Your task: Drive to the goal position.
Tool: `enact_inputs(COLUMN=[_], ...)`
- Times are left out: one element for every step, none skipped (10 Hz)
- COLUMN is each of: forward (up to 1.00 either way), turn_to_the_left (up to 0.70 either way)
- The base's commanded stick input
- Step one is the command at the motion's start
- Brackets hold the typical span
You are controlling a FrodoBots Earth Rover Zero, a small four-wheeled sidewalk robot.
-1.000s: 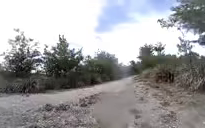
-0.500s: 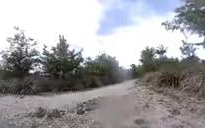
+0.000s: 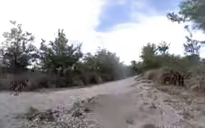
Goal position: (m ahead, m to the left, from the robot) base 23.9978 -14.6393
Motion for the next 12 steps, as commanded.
enact_inputs(forward=[0.45, 0.45, 0.45, 0.45, 0.45, 0.45, 0.45, 0.45, 0.45, 0.45, 0.45, 0.45], turn_to_the_left=[0.00, 0.00, 0.00, 0.00, 0.00, 0.00, 0.00, 0.00, 0.00, -0.07, -0.25, -0.27])
